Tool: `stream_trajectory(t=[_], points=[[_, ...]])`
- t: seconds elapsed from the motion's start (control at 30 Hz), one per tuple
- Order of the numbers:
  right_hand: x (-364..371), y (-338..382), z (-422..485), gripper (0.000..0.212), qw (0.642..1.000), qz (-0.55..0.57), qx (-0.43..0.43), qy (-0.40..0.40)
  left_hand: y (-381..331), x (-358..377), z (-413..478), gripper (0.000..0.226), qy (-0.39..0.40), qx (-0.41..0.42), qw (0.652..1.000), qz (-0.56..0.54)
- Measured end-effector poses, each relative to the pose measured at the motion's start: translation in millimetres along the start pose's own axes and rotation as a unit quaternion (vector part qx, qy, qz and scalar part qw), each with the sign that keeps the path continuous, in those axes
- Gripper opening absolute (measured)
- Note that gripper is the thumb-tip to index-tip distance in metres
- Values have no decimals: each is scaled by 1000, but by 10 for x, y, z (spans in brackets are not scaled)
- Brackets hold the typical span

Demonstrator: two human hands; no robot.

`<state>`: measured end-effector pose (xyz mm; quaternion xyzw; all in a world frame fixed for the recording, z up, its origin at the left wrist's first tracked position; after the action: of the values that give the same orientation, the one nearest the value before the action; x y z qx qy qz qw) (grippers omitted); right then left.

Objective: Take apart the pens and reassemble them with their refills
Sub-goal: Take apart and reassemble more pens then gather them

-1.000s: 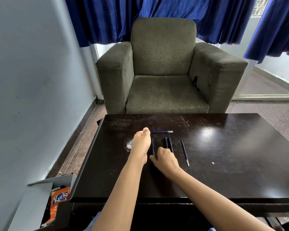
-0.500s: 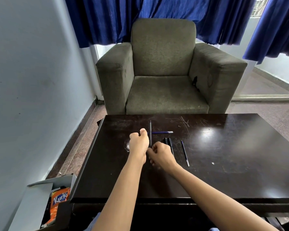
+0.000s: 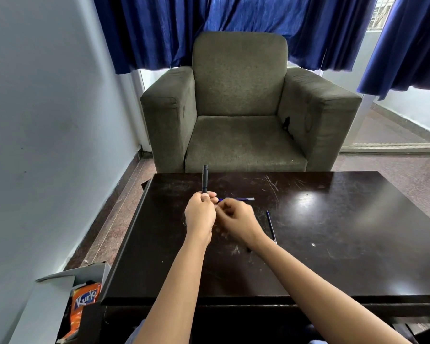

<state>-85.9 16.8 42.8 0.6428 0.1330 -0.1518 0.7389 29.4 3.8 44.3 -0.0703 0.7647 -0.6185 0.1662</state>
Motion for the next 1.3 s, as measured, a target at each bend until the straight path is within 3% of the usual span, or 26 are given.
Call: stream_trajectory(t=[0.1, 0.2, 0.37, 0.63, 0.97, 1.3], points=[[-203, -84, 101, 32, 993, 77, 61, -63, -65, 50, -50, 32, 43, 53, 990, 126], [-299, -173, 165, 38, 987, 99, 90, -85, -47, 209, -131, 36, 116, 99, 953, 263], [-252, -254, 183, 37, 986, 104, 107, -72, -71, 246, -177, 42, 114, 143, 924, 337], [-274, -268, 203, 44, 988, 37, 131, -66, -130, 242, -203, 35, 101, 182, 916, 342], [-234, -233, 214, 41, 987, 84, 128, -48, -175, 198, -201, 46, 81, 194, 917, 339], [-300, -281, 293, 37, 983, 103, 146, -46, -153, 251, -225, 41, 104, 191, 916, 337]])
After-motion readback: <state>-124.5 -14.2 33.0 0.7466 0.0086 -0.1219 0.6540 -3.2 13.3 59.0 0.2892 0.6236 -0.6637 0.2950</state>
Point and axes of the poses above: each hand's wrist, its own z-axis towards the middle knuckle, its own x-axis out of the palm, y = z × x, the point moved 8 cm from there along z, towards the middle knuckle, and after that the axes turned 2 degrees about -y, right-handed, at the moved point
